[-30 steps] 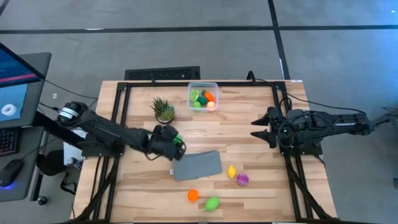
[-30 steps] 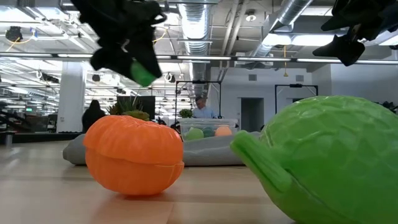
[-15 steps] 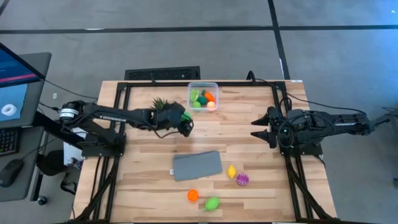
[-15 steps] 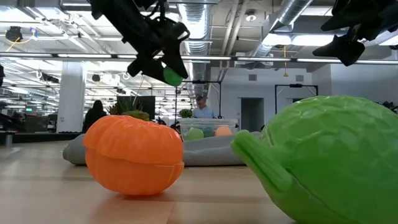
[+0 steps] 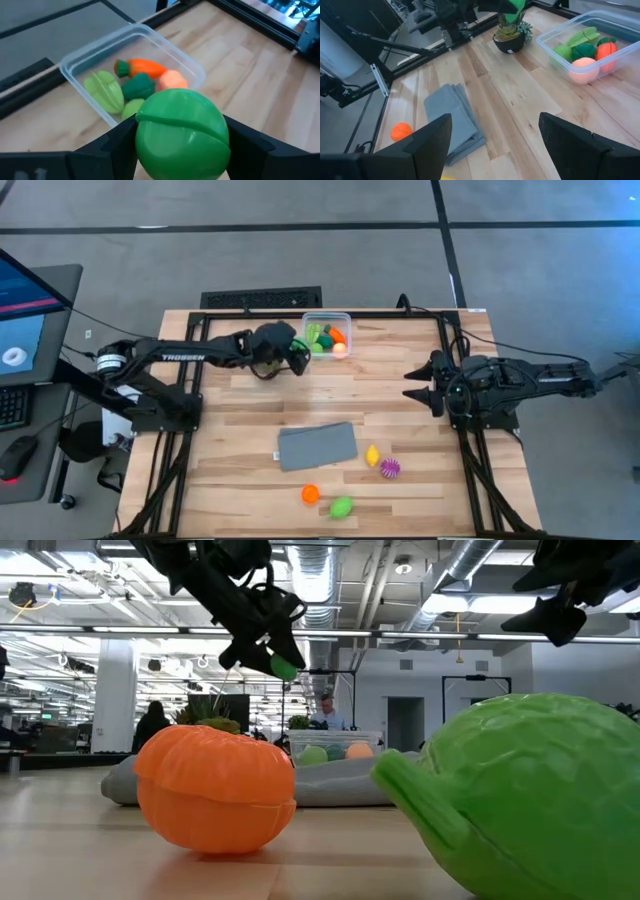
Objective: Pick and placing Produce into tupperware
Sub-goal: Put the pear into the bin
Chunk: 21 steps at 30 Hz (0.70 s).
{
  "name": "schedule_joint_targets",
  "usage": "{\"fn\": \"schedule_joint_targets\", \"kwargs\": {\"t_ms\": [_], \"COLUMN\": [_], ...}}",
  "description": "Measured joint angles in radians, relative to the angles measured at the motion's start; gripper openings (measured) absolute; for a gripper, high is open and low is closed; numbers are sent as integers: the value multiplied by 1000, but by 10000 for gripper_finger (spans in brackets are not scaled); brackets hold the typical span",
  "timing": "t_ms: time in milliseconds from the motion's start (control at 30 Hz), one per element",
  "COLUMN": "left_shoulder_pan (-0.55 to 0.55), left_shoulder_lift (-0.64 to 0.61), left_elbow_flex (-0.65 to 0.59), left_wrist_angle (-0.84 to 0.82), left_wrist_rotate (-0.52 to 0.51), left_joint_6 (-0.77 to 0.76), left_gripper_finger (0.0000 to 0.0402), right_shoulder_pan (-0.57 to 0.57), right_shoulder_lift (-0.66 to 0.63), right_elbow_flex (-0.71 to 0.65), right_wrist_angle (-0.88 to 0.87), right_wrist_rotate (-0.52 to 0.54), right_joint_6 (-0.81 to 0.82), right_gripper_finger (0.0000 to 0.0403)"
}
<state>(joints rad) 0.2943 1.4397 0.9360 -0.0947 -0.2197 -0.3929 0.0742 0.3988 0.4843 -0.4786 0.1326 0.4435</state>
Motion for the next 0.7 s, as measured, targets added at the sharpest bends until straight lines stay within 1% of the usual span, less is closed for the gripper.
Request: {"fn": "schedule_joint_targets", "kwargs": {"t_ms": [267, 333, 467, 700], "left_shoulder_pan": [80, 95, 132, 176], "left_shoulder_lift": [30, 55, 115, 274], "left_elbow_flex": [0, 4, 9, 152], "left_wrist_angle": [71, 130, 172, 152], "left_wrist_rotate": [86, 111, 157, 235], "left_joint_6": [56, 62, 64, 115], "left_gripper_finger": [222, 222, 222, 222], "right_shoulder_pan": [-41, -54, -76, -83], "right_shoulder_lift": [0, 0, 6, 33], "right_elbow_flex": [0, 0, 0, 0], "right_wrist_angle": [0, 0, 7, 8], "right_wrist_rotate": [1, 1, 1, 0], "right_joint_6": [16, 20, 28, 47], "right_gripper_finger": [322, 322, 322, 322]}}
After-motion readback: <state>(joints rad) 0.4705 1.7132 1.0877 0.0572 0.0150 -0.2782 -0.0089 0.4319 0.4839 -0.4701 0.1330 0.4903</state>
